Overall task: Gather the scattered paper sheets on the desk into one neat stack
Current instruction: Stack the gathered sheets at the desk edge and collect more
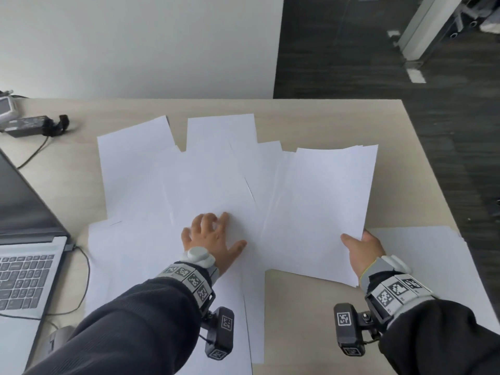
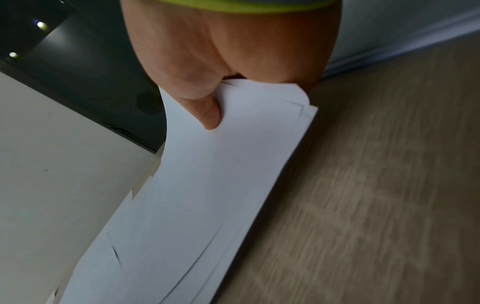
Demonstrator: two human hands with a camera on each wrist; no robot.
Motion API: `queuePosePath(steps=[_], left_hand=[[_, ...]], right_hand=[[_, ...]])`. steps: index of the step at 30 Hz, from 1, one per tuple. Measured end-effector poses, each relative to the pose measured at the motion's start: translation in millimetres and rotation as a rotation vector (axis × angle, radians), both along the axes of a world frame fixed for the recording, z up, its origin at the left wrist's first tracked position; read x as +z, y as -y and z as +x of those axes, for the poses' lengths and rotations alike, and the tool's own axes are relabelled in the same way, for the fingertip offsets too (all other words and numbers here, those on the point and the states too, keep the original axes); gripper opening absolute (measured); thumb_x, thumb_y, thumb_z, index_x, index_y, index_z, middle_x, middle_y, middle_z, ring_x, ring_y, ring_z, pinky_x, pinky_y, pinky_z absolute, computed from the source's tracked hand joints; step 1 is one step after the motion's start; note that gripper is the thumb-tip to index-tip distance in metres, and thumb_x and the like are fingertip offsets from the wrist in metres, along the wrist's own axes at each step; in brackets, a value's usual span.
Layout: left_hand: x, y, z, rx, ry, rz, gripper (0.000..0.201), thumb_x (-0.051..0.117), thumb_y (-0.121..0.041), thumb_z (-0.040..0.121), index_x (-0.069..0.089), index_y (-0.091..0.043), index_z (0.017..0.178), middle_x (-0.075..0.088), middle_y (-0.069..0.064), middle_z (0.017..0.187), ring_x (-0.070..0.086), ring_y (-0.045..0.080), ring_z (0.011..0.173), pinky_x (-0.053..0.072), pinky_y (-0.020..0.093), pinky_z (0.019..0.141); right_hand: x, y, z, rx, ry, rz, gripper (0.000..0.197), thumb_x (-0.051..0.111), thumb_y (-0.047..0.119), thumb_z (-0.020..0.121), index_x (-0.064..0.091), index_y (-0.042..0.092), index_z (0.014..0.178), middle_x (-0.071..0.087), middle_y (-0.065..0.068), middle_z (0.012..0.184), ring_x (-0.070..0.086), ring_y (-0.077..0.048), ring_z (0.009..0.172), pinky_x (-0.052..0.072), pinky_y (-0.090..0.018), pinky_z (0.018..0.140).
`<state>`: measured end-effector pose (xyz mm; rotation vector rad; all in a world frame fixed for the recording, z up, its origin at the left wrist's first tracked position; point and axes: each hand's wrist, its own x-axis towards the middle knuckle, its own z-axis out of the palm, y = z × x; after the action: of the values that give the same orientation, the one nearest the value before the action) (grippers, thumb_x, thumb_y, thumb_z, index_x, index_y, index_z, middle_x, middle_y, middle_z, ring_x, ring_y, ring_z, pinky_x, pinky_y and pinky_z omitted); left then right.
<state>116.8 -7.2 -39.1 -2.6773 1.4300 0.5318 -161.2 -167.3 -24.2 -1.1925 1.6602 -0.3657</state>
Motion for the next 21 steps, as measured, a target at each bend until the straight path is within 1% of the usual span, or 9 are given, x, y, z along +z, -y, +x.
queuePosePath(steps=[2, 4, 5, 7, 9, 10, 14, 17, 21], left_hand=[[1, -1, -2, 0.074, 0.005, -0.001, 0.077, 0.038, -0.082, 0.083, 0.034, -0.033, 0.143, 0.023, -0.001, 0.156, 0.009, 0.026, 0.151, 0.018, 0.051, 0.117], [0, 4, -4, 0.189, -0.015, 0.013, 0.082, 0.042, -0.086, 0.078, 0.038, -0.029, 0.136, 0.01, 0.0, 0.164, -0.003, 0.025, 0.154, 0.015, 0.052, 0.12], [-1, 7, -3, 0.251, -0.033, 0.017, 0.088, 0.046, -0.089, 0.074, 0.037, -0.029, 0.138, 0.004, -0.001, 0.167, -0.007, 0.025, 0.155, 0.013, 0.052, 0.121], [-5, 11, -1, 0.35, -0.076, 0.013, 0.104, 0.052, -0.091, 0.067, 0.026, -0.03, 0.148, -0.002, -0.004, 0.168, -0.01, 0.023, 0.155, 0.01, 0.051, 0.122], [-9, 12, 4, 0.369, -0.089, 0.018, 0.116, 0.052, -0.093, 0.063, 0.014, -0.033, 0.154, -0.001, -0.009, 0.167, -0.006, 0.022, 0.154, 0.013, 0.051, 0.122], [-11, 12, 5, 0.355, -0.082, 0.026, 0.117, 0.049, -0.094, 0.062, 0.011, -0.034, 0.156, 0.001, -0.01, 0.166, -0.004, 0.022, 0.154, 0.015, 0.051, 0.121], [-10, 10, 8, 0.323, -0.06, 0.03, 0.109, 0.046, -0.092, 0.068, 0.012, -0.038, 0.156, 0.003, -0.012, 0.166, -0.002, 0.021, 0.154, 0.016, 0.049, 0.121], [-6, 7, 13, 0.322, -0.08, -0.017, 0.097, 0.049, -0.088, 0.068, 0.024, -0.041, 0.15, 0.015, -0.014, 0.163, 0.009, 0.02, 0.152, 0.023, 0.049, 0.118], [3, 3, 21, 0.354, -0.124, -0.099, 0.076, 0.059, -0.072, 0.079, 0.04, -0.038, 0.144, 0.032, -0.014, 0.158, 0.027, 0.02, 0.146, 0.03, 0.049, 0.115]], right_hand=[[0, 0, -3, -0.002, 0.015, -0.002, 0.017, 0.057, 0.015, 0.095, 0.065, 0.02, 0.11, 0.069, -0.005, 0.101, 0.064, -0.033, 0.099, 0.049, -0.047, 0.098], [0, -1, -7, -0.006, 0.041, 0.006, 0.017, 0.057, 0.013, 0.095, 0.064, 0.022, 0.108, 0.069, -0.004, 0.101, 0.064, -0.032, 0.099, 0.049, -0.048, 0.099], [-1, -2, -9, -0.006, 0.045, 0.011, 0.017, 0.057, 0.013, 0.095, 0.065, 0.024, 0.106, 0.069, -0.003, 0.1, 0.064, -0.032, 0.099, 0.049, -0.048, 0.098], [-2, -3, -12, -0.006, 0.05, 0.018, 0.017, 0.058, 0.014, 0.093, 0.065, 0.028, 0.099, 0.07, 0.002, 0.096, 0.065, -0.031, 0.097, 0.05, -0.048, 0.098], [-2, -5, -14, -0.009, 0.062, 0.023, 0.016, 0.058, 0.015, 0.093, 0.066, 0.029, 0.097, 0.071, 0.005, 0.094, 0.065, -0.031, 0.097, 0.05, -0.05, 0.098], [-3, -4, -16, -0.01, 0.067, 0.026, 0.017, 0.058, 0.015, 0.093, 0.066, 0.029, 0.099, 0.071, 0.005, 0.095, 0.065, -0.031, 0.097, 0.05, -0.05, 0.098], [-3, -5, -22, -0.007, 0.086, 0.042, 0.016, 0.058, 0.016, 0.094, 0.066, 0.028, 0.102, 0.07, 0.007, 0.095, 0.065, -0.031, 0.099, 0.049, -0.05, 0.099], [-3, -6, -25, -0.01, 0.097, 0.059, 0.017, 0.058, 0.016, 0.094, 0.066, 0.031, 0.094, 0.07, 0.008, 0.094, 0.066, -0.03, 0.096, 0.051, -0.05, 0.097], [0, -9, -30, -0.014, 0.11, 0.058, 0.015, 0.058, 0.015, 0.094, 0.065, 0.028, 0.099, 0.07, 0.006, 0.093, 0.066, -0.03, 0.096, 0.05, -0.05, 0.098]])
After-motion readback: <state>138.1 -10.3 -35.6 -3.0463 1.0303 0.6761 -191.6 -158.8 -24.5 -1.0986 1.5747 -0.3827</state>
